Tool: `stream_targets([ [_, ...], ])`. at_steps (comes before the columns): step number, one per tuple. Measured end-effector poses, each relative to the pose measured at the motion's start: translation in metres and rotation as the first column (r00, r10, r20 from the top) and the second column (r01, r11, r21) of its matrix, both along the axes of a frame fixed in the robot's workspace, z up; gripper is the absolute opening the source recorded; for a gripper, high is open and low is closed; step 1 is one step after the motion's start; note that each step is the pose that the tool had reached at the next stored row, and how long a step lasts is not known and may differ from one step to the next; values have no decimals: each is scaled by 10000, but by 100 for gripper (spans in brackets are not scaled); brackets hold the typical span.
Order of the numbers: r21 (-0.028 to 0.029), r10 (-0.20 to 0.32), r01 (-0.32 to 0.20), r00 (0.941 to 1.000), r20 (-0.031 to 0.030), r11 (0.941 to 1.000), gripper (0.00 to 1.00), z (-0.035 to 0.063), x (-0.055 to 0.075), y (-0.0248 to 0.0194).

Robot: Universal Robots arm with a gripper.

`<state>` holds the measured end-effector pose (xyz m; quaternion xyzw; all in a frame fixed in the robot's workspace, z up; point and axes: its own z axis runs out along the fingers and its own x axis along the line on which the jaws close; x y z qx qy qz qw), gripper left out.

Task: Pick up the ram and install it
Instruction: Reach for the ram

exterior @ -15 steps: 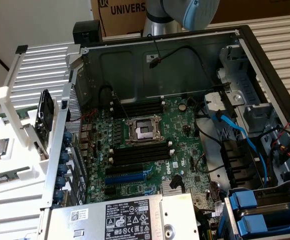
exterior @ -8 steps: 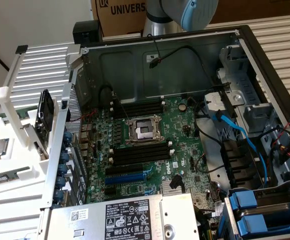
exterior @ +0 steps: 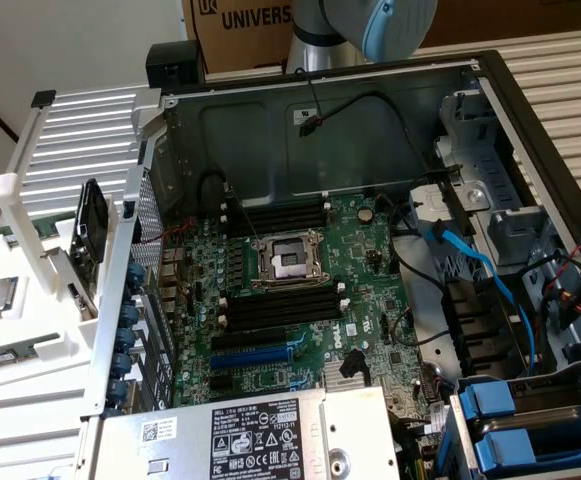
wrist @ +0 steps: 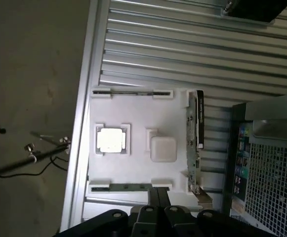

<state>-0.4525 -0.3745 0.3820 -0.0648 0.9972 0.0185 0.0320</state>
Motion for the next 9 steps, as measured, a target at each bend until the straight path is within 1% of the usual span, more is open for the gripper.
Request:
stream_targets([
  [2, -1, 372, -372, 9993, -1, 9993, 11, -1, 0, 0],
  [5, 0, 909, -909, 9959, 0, 9959, 11, -3, 0, 0],
  [9, 0, 1650, -1650, 9863, 0, 9863, 11, -5, 0, 0],
])
